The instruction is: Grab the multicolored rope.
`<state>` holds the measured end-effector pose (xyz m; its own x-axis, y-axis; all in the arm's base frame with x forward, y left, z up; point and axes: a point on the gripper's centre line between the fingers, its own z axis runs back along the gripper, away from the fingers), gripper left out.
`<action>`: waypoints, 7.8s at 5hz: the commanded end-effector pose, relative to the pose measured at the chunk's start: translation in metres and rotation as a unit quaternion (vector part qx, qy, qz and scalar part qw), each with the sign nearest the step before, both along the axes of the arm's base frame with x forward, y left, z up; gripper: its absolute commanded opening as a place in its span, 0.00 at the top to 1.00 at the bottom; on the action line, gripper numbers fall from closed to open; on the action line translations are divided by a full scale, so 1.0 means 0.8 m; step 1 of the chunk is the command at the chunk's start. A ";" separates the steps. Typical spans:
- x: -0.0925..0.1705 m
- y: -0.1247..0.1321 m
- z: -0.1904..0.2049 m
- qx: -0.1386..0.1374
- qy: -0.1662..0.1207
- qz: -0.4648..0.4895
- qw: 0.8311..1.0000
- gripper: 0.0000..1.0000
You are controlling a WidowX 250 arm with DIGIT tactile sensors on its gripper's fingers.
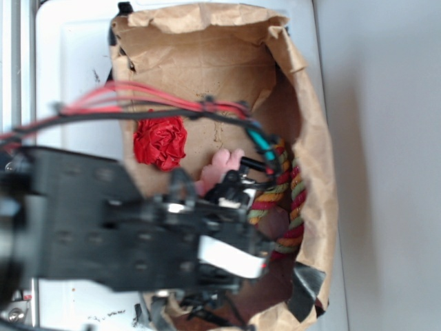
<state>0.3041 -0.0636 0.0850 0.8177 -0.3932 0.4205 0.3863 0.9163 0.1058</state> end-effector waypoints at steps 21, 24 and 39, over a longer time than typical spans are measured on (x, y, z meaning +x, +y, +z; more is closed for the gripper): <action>0.079 -0.001 -0.044 0.009 0.033 0.058 0.998 1.00; 0.081 0.004 -0.039 0.001 0.018 0.067 0.998 1.00; -0.029 0.118 0.177 -0.044 0.054 0.221 0.973 1.00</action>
<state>0.2794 0.0263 0.2050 0.9622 0.0250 0.2712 -0.0242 0.9997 -0.0062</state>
